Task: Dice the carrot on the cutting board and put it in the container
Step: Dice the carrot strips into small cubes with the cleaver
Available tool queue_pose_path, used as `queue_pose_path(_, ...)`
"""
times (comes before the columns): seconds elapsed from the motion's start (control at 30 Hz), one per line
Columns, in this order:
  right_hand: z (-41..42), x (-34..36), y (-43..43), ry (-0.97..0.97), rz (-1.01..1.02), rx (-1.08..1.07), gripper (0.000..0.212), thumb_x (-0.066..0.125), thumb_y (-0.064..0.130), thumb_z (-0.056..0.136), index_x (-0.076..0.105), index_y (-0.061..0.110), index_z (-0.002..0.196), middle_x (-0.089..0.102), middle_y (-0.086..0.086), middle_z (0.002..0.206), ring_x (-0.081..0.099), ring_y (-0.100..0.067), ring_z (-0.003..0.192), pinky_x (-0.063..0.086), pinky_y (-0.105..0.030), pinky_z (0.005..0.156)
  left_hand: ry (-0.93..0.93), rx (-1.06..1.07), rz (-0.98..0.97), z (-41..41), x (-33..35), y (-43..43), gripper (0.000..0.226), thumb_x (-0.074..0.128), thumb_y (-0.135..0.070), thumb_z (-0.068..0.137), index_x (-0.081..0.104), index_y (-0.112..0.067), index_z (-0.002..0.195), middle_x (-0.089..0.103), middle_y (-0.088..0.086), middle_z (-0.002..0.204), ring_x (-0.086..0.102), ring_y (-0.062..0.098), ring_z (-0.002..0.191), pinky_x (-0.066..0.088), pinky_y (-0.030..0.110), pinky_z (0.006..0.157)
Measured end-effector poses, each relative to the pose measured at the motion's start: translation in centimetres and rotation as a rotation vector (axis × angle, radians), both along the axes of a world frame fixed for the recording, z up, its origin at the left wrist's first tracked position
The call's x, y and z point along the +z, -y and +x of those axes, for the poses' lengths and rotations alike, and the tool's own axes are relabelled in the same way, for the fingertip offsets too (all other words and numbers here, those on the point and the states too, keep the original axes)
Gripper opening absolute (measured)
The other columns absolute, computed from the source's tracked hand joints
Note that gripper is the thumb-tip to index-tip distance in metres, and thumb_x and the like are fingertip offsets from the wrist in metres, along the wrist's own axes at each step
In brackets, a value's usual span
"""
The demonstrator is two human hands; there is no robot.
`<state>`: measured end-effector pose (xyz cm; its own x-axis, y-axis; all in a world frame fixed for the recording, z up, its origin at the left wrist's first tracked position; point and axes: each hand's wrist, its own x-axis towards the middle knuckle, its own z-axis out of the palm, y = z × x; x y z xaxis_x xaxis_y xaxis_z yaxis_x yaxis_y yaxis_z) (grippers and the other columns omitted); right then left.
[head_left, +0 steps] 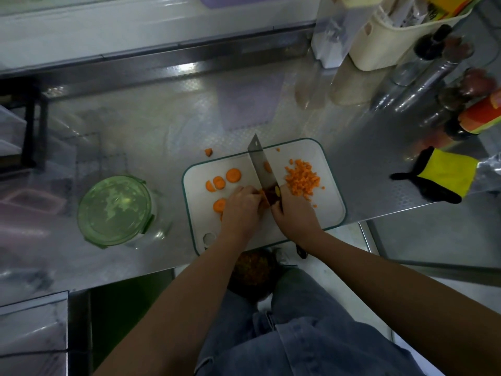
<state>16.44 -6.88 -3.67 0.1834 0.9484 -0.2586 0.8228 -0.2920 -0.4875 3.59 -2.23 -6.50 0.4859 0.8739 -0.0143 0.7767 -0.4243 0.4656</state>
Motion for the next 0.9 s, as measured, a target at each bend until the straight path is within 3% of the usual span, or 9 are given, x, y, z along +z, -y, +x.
queue_pose_path(0.17, 0.4, 0.9, 0.2, 0.0, 0.038, 0.024, 0.02, 0.046, 0.023, 0.094, 0.047, 0.006, 0.105, 0.046, -0.002, 0.068, 0.048, -0.024, 0.062, 0.032, -0.032, 0.055, -0.02, 0.047, -0.047, 0.0, -0.2, 0.0, 0.016, 0.063, -0.004, 0.079, 0.075, -0.008, 0.088, 0.063, 0.009, 0.095, 0.057, 0.026, 0.087, 0.047, 0.037, 0.071)
queue_pose_path(0.37, -0.1, 1.2, 0.4, 0.005, 0.012, 0.048, 0.018, 0.046, 0.023, 0.095, 0.048, 0.007, 0.102, 0.045, -0.003, 0.074, 0.043, -0.022, 0.066, 0.03, -0.032, 0.057, 0.009, 0.118, -0.07, 0.3, 0.2, -0.4, 0.017, 0.058, 0.003, 0.075, 0.071, -0.008, 0.076, 0.061, 0.008, 0.078, 0.056, 0.023, 0.075, 0.043, 0.034, 0.063)
queue_pose_path(0.57, -0.3, 1.1, 0.6, 0.004, -0.019, 0.05, 0.016, 0.046, 0.02, 0.093, 0.047, 0.007, 0.103, 0.044, -0.004, 0.078, 0.041, -0.021, 0.072, 0.028, -0.032, 0.06, 0.057, 0.15, -0.089, 0.3, 0.2, -0.5, 0.017, 0.06, 0.004, 0.071, 0.073, -0.007, 0.073, 0.064, 0.01, 0.074, 0.057, 0.023, 0.072, 0.047, 0.038, 0.064)
queue_pose_path(0.77, -0.7, 0.2, 0.4, -0.02, -0.023, 0.035, 0.021, 0.045, 0.019, 0.093, 0.047, 0.006, 0.11, 0.055, -0.014, 0.09, 0.054, -0.032, 0.081, 0.031, -0.033, 0.061, 0.094, 0.143, -0.08, 0.3, -0.1, -0.6, 0.016, 0.061, 0.004, 0.07, 0.075, -0.004, 0.075, 0.067, 0.012, 0.074, 0.06, 0.026, 0.07, 0.049, 0.038, 0.062)
queue_pose_path(0.9, -1.1, -0.6, 0.6, 0.004, -0.01, 0.017, 0.024, 0.045, 0.018, 0.093, 0.045, 0.005, 0.114, 0.058, -0.016, 0.091, 0.057, -0.034, 0.082, 0.033, -0.035, 0.061, 0.084, 0.162, -0.07, 0.3, -0.3, -0.7, 0.016, 0.061, 0.003, 0.072, 0.075, -0.005, 0.075, 0.067, 0.012, 0.074, 0.06, 0.027, 0.07, 0.04, 0.032, 0.06)
